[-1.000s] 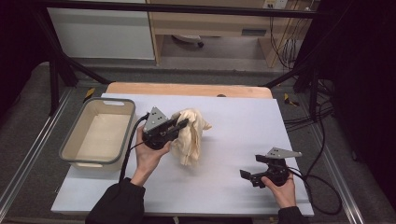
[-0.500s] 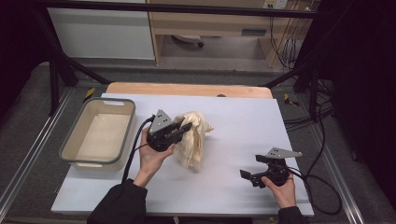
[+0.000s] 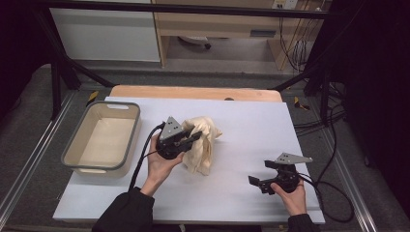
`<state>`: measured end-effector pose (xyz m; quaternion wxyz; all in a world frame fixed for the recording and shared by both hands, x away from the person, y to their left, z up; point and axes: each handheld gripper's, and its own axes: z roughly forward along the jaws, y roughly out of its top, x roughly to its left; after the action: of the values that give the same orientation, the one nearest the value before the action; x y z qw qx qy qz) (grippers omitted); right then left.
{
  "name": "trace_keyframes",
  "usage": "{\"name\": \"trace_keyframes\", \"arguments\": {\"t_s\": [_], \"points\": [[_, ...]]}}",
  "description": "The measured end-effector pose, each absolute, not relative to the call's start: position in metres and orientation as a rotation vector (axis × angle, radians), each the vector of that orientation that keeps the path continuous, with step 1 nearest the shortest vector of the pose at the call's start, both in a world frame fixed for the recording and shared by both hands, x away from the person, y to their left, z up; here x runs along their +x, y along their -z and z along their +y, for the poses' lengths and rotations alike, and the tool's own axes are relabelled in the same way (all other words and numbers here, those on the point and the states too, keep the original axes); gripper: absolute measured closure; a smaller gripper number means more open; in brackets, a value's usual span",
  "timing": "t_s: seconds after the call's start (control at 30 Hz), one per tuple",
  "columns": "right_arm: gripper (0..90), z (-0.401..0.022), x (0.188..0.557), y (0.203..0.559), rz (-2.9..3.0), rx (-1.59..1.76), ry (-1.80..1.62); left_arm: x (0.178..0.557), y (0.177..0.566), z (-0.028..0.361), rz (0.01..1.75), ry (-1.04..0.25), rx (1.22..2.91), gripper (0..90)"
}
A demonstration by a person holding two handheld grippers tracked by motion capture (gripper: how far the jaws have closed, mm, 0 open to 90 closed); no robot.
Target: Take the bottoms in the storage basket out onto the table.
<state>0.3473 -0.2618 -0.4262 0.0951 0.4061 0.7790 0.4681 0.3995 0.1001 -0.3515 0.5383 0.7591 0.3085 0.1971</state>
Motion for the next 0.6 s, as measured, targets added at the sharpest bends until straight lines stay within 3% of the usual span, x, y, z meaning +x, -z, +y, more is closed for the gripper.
{"name": "trace_keyframes", "arguments": {"t_s": [0.6], "points": [[0.5, -0.262, 0.347, 0.426, 2.308, 1.199, -1.388, 0.403, 0.369, 0.091, 0.758, -0.414, 1.878, 70.5]]}}
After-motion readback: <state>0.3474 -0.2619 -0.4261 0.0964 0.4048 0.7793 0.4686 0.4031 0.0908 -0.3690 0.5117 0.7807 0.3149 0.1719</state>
